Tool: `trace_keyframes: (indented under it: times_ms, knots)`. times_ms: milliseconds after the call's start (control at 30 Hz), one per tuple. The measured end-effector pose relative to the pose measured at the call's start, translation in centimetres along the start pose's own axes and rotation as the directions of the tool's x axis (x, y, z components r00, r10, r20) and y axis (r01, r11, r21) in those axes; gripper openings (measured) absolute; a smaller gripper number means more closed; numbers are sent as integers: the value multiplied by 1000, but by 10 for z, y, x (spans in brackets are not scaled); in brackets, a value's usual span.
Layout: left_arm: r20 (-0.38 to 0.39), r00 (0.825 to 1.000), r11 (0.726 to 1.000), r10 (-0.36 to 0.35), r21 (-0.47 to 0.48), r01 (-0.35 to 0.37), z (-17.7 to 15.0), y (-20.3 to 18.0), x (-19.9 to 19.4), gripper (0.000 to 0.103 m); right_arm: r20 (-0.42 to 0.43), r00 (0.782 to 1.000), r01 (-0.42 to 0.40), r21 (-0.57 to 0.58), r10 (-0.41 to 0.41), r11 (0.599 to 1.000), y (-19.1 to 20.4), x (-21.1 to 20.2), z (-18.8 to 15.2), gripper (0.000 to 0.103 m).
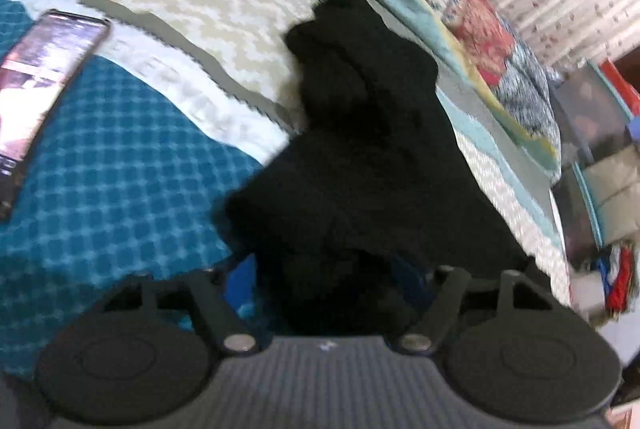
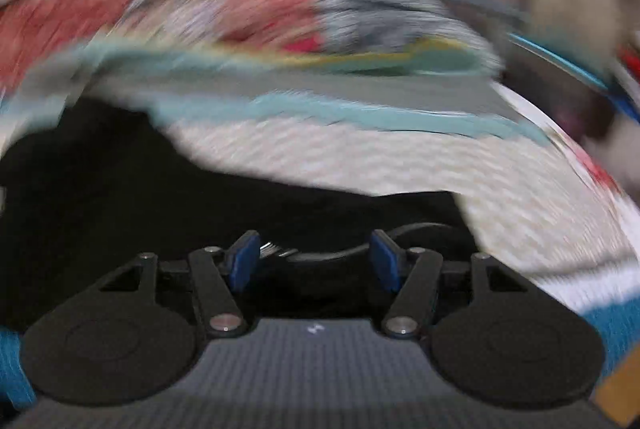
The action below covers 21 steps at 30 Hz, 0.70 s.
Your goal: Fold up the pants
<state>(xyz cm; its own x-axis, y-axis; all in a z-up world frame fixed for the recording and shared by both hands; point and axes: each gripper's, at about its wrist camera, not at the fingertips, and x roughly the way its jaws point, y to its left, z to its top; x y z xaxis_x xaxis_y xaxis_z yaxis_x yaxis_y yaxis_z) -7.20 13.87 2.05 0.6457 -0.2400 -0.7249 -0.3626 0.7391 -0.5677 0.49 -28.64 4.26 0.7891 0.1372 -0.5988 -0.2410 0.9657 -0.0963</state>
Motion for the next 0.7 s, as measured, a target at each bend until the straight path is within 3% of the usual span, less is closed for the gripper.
trace_keyframes:
  times_ms: [33, 67, 100, 133, 167, 233, 300, 400, 500, 567, 633, 700]
  knots:
    - [-19, 1000, 1000, 23, 20, -23, -2, -3, 5, 40, -28, 1000, -8, -54, 6, 999, 6, 11, -2, 65]
    - [-36, 998, 998, 47, 35, -46, -3, -4, 8, 27, -64, 998, -10, -105, 4, 994, 8, 25, -5, 63]
    - [-48, 997, 997, 65, 40, -63, -4, -4, 10, 15, -94, 996, 1, -140, -14, 990, 3, 38, -11, 41]
    - [-54, 996, 997, 68, 26, -66, -3, -1, 9, 13, -125, 991, 19, -164, -40, 986, -3, 49, -14, 18]
    - [-50, 997, 998, 56, 6, -55, -2, 3, 6, 13, -141, 988, 34, -147, -55, 989, -18, 55, -12, 11]
    - [-17, 998, 998, 60, -10, -60, 1, 8, -5, 12, -62, 996, 59, -12, -59, 998, -55, 34, 3, 11]
    - [12, 997, 997, 77, -13, -77, 3, 11, -15, 12, 45, 986, 155, 138, -162, 978, -105, 9, 24, 11]
    - [34, 996, 996, 81, -34, -80, 6, 15, -22, 12, 127, 929, 273, 395, -347, 877, -191, -37, 45, 11]
    - [69, 994, 996, 87, -31, -85, 11, 17, -32, 12, 61, 882, 355, 564, -467, 745, -262, -54, 38, 11]
    - [109, 990, 995, 93, -34, -90, 17, 18, -42, 12, 1, 897, 323, 680, -442, 658, -301, -52, 22, 11]
    - [144, 984, 994, 106, -41, -101, 25, 22, -57, 11, -6, 917, 261, 765, -398, 589, -324, -51, 6, 11]
    - [164, 979, 992, 120, -48, -114, 30, 27, -70, 11, 9, 928, 215, 805, -373, 553, -323, -54, -8, 11]
